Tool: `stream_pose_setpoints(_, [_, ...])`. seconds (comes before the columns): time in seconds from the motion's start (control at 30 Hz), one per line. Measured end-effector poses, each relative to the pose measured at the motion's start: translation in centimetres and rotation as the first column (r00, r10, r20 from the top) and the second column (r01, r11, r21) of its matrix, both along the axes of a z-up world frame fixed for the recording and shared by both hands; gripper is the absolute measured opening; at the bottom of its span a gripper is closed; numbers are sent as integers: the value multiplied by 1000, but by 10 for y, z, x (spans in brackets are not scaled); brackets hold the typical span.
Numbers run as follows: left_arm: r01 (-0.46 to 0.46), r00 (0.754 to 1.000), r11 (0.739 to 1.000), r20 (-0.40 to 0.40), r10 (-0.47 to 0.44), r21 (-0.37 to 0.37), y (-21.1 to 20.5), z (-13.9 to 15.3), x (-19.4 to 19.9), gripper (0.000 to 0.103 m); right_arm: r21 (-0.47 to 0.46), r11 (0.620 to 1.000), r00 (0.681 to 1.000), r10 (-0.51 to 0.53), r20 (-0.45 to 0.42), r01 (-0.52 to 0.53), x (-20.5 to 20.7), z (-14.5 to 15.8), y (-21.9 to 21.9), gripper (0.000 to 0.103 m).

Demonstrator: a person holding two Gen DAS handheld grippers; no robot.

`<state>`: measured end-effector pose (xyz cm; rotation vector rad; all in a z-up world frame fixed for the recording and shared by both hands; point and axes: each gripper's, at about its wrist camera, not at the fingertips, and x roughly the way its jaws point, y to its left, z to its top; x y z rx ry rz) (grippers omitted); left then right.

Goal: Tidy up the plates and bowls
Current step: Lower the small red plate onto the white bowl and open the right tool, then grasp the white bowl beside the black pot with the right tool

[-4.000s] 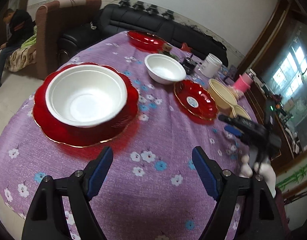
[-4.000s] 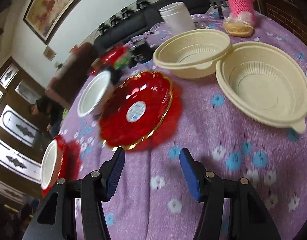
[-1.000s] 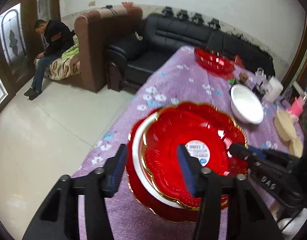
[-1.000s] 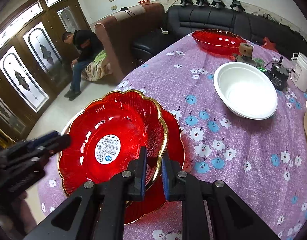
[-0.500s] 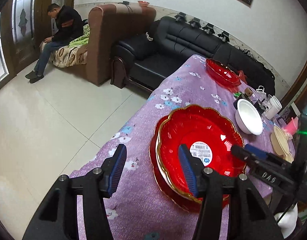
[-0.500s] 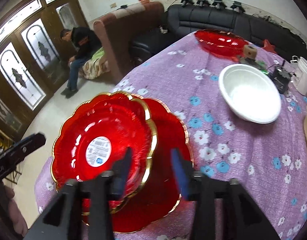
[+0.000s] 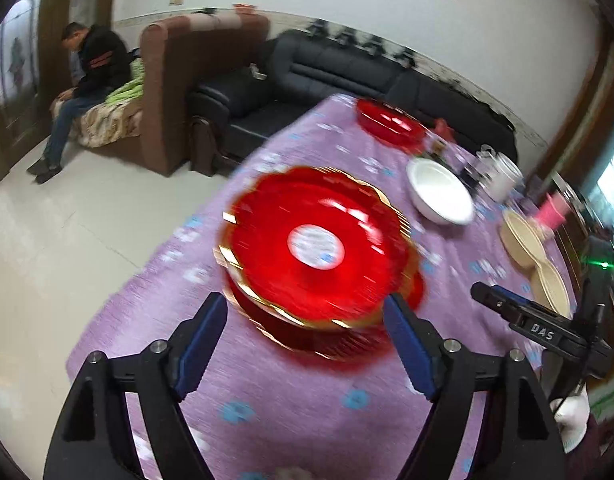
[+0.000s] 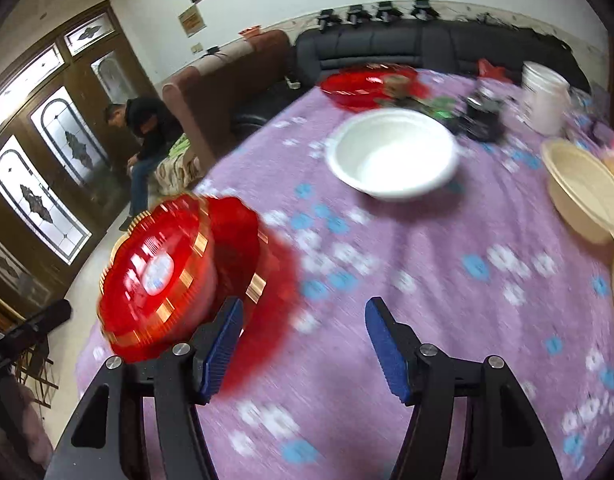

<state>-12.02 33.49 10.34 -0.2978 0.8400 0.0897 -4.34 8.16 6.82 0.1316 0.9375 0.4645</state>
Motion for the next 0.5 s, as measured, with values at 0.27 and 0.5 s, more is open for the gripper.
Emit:
stream_pose_setpoints(0.27, [184,983,983,0,-184,21,-92,-4,0,80,16,991,990,-135,-52,136,-9,-20,-93,69])
stream_pose_setpoints(0.5, [292,956,954,6,-293,73,-142,-10,-8,80,7,984,984,-176,-39,176,13,-13,-114,69])
